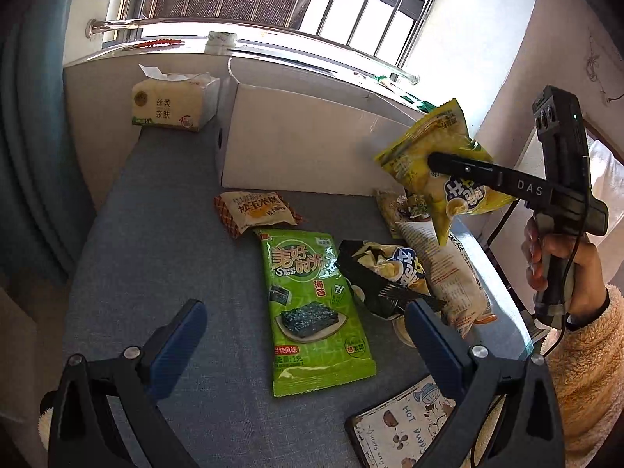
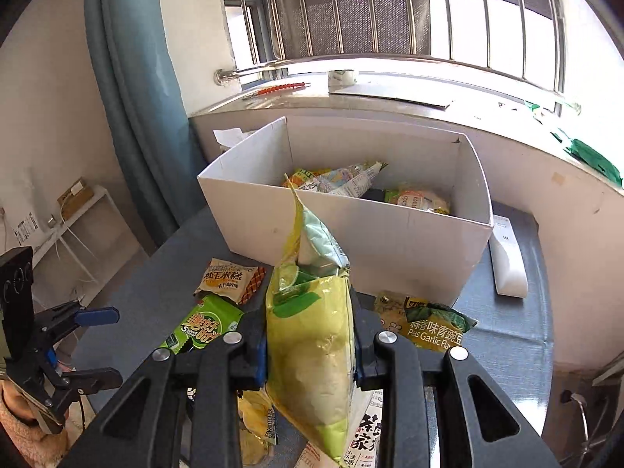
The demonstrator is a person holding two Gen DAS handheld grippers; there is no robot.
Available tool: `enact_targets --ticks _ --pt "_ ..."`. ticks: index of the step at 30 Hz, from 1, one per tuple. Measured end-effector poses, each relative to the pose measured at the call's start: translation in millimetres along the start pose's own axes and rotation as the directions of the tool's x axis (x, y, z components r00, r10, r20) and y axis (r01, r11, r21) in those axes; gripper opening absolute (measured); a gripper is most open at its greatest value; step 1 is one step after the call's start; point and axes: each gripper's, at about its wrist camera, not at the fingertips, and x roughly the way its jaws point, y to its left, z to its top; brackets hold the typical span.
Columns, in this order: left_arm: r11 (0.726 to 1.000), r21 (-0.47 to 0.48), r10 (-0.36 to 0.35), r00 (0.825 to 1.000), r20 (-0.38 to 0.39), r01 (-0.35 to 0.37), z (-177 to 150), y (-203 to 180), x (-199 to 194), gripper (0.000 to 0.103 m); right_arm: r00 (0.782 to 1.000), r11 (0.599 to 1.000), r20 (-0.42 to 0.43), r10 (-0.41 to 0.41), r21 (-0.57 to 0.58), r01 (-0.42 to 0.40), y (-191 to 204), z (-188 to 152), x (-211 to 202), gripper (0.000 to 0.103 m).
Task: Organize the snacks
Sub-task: 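Grasp and lift the yellow chips bag with the right tool while the left lifts a green seaweed bag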
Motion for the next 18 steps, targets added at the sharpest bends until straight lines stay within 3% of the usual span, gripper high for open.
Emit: enact_targets --ticks 6,10,13,15,16,18 --pt "0.991 0.119 0.075 0.992 -0.106 -0.063 -8 -26 33 0.103 0.997 0.999 0.074 -0.003 0.036 0.001 9 -9 -49 0.033" --pt "0.98 0.148 0.16 0.972 -0.171 -0.135 -7 -28 61 0.103 0.994 0.997 0.11 0.009 0.077 -0.018 14 -26 -70 0.033" --pt "0.966 0.182 0.214 0.961 -0.177 -0.182 -3 -28 75 0.101 0.994 0.995 0.108 -0.002 0.102 -0.009 17 -40 -74 0.033" --pt "0.961 0.202 0.223 0.961 -0.164 -0.189 -2 -28 78 0.09 0.994 0.994 0.105 0.002 0.112 -0.013 17 -47 -75 0.033" --pt "0.954 0.218 0.243 0.958 -0.151 -0.207 -1 -28 77 0.073 0.995 0.993 0.103 0.0 0.118 -0.012 17 -51 -76 0.033" --pt "0.966 0.192 0.203 0.965 -0.164 -0.171 1 -24 72 0.071 0.995 0.991 0.097 0.003 0.134 -0.016 15 -58 -77 0.033"
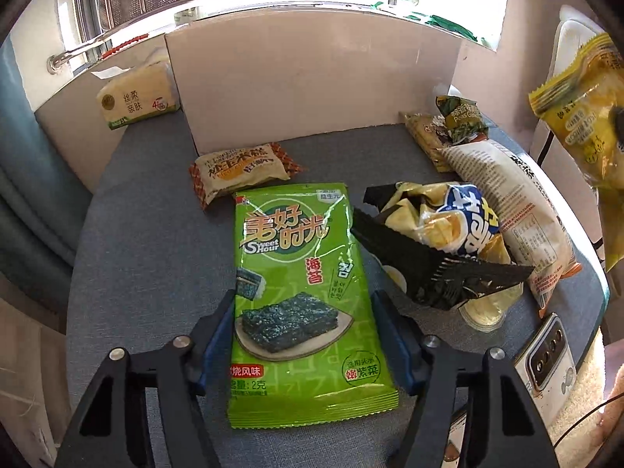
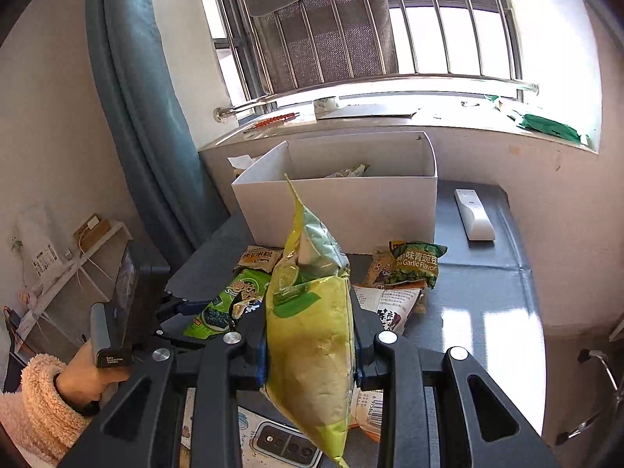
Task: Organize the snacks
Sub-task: 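Grasp and lift the yellow chips bag with the right tool while the left lifts a green seaweed bag, then drop the chips bag and seaweed bag into the white box, opening both tools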
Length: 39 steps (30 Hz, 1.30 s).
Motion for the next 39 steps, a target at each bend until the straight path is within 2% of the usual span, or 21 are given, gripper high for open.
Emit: enact_targets --ticks 7,11,15,18,22,24,26,28,30,31,32,33,34,35,37,39 --pt "0.997 -0.05 -0.049 0.995 0.092 0.054 -12 25 -44 0.069 1.0 0.999 -0.008 0.01 0.038 -0.01 -6 -1 6 0.033" --pt "0.99 -0.096 -0.085 0.973 0.213 0.107 -7 45 -80 0.069 1.0 0.998 0.002 0.027 0.057 -0.027 -5 7 13 0.033" --pt "0.982 -0.11 -0.109 0.934 0.34 0.154 25 54 -110 0.069 0.998 0.996 0.021 0.052 0.069 -0.053 -6 33 24 0.033" --pt "0.977 -0.101 -0.128 0.901 0.414 0.185 66 58 -117 0.07 0.998 0.996 0.042 0.051 0.067 -0.054 -10 65 35 0.033" --pt "0.967 -0.095 -0.173 0.881 0.441 0.238 133 64 -108 0.07 0.996 0.993 0.074 0.043 0.103 -0.05 -24 116 53 0.033" --pt "0.967 -0.096 -0.171 0.882 0.44 0.236 166 64 -98 0.07 0.996 0.993 0.084 0.033 0.107 -0.042 -31 144 66 0.033" --pt "0.971 -0.094 -0.162 0.892 0.421 0.22 197 63 -82 0.07 0.997 0.992 0.071 0.022 0.118 -0.03 -40 166 85 0.033" --pt "0.972 -0.09 -0.165 0.906 0.389 0.216 224 63 -63 0.07 1.0 0.994 0.014 -0.025 0.107 0.023 -47 184 108 0.033" --pt "0.976 -0.089 -0.151 0.919 0.365 0.196 242 62 -47 0.074 0.998 0.991 -0.007 -0.068 0.116 0.069 -57 196 125 0.033" --pt "0.978 -0.076 -0.156 0.922 0.355 0.195 248 62 -40 0.075 0.998 0.992 -0.024 -0.063 0.109 0.065 -60 200 133 0.034" --pt "0.981 -0.07 -0.144 0.924 0.354 0.179 251 60 -35 0.085 0.998 0.992 -0.044 -0.047 0.114 0.052 -65 204 140 0.038" --pt "0.987 -0.07 -0.111 0.932 0.345 0.144 252 59 -31 0.096 0.997 0.99 -0.075 -0.031 0.137 0.041 -71 206 148 0.065" --pt "0.991 -0.074 -0.083 0.938 0.336 0.114 250 58 -28 0.103 0.994 0.985 -0.105 -0.017 0.17 0.035 -77 206 154 0.087" --pt "0.991 -0.076 -0.08 0.94 0.332 0.111 247 59 -27 0.103 0.995 0.979 -0.099 -0.007 0.201 0.027 -82 205 155 0.102" --pt "0.986 -0.094 -0.097 0.941 0.323 0.134 238 64 -28 0.103 0.999 0.977 -0.049 -0.013 0.213 0.023 -84 200 147 0.103" --pt "0.988 -0.101 -0.079 0.941 0.329 0.118 230 68 -32 0.103 0.999 0.98 -0.029 -0.032 0.195 0.037 -82 195 140 0.103"
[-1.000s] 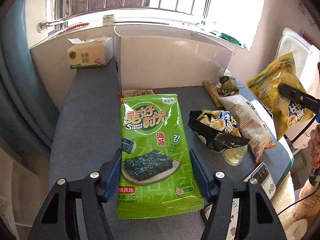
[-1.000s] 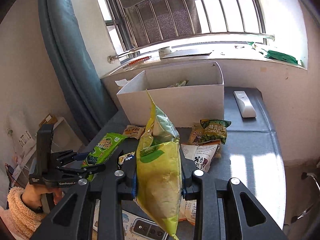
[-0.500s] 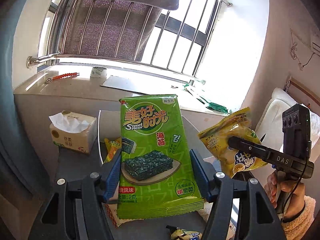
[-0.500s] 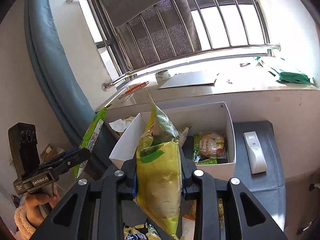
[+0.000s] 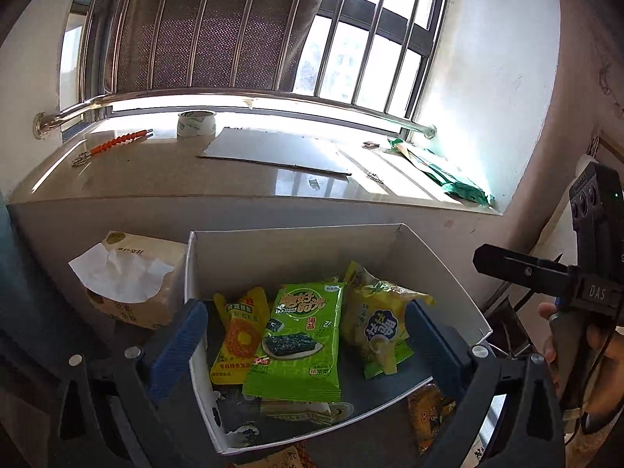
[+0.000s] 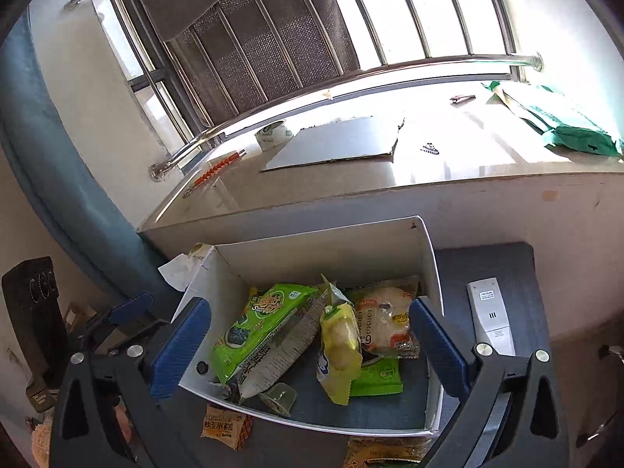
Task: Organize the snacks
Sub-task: 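Drop the chips bag and seaweed bag into the white box, opening both tools, then withdraw both tools from the box toward the remaining snacks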
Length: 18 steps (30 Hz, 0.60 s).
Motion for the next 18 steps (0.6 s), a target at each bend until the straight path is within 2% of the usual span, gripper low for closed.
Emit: enact_targets --ticks 4,8,10,13,18 --pt "0.999 0.01 0.037 0.999 -0.003 -0.037 -7 9 -11 0.103 1.0 0.999 -0.018 -0.017 -0.045 0.016 8 -7 -2 0.103" --pt "1.0 -0.003 0.016 1.0 0.024 -0.016 -11 13 -35 0.103 1.0 0.997 0.017 -0.017 -0.077 0.018 19 -16 -17 0.103" --pt "1.0 0.008 -0.017 0.999 0.039 0.017 -17 11 -50 0.103 1.0 0.997 0.025 0.009 -0.07 -0.007 21 -23 -26 0.103" --pt "0.999 0.035 -0.037 0.997 0.073 0.035 -29 4 -78 0.103 0.999 0.996 0.02 0.05 -0.074 -0.048 24 -41 -44 0.103" --pt "0.997 0.053 -0.063 0.99 0.126 0.057 -65 -6 -122 0.103 0.994 0.993 0.057 0.091 -0.082 -0.086 26 -92 -84 0.103"
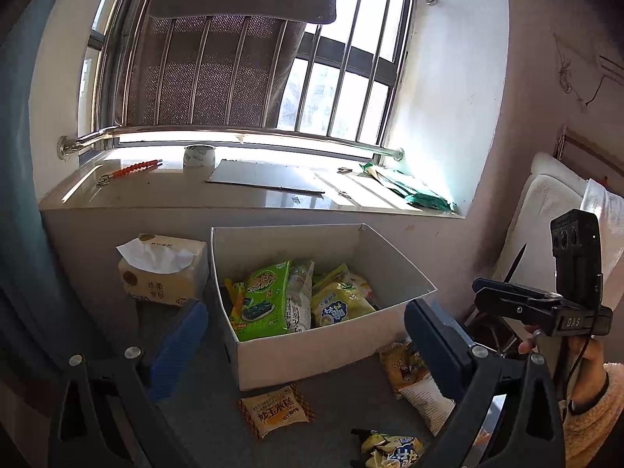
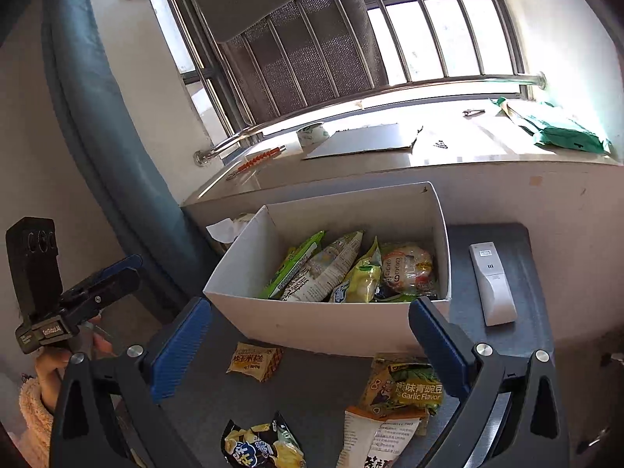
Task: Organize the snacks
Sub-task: 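Withdraw both tools from the box toward the remaining snacks, then grasp the blue-printed chips bag with the right tool while the left grasps the yellow corn cake pack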
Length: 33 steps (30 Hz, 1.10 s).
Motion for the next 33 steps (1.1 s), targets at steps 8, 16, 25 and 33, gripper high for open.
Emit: enact_targets --ticks 8,16,25,33 --pt "1.0 0.0 -0.004 1.0 0.026 0.004 -65 -23 -41 0.103 0.998 0.996 0.012 -0.063 -0.055 0.064 9 -92 -48 0.103" --pt "0.995 -0.098 -0.001 0.996 -0.092 -0.008 -141 -24 -39 0.103 0.993 0.984 -0.046 -0.11 -0.148 0.102 38 -171 -50 0.103" --pt "0.989 -0.143 0.023 0.997 -0.079 -0.034 -156 -11 -61 0.103 0.962 0.856 -0.031 -0.271 -0.466 0.226 98 -186 -14 0.103" --pt "0.979 -0.191 0.069 0.997 -0.031 -0.073 -155 12 -78 0.103 0.91 0.594 0.081 -0.406 -0.733 0.331 142 -196 41 0.103"
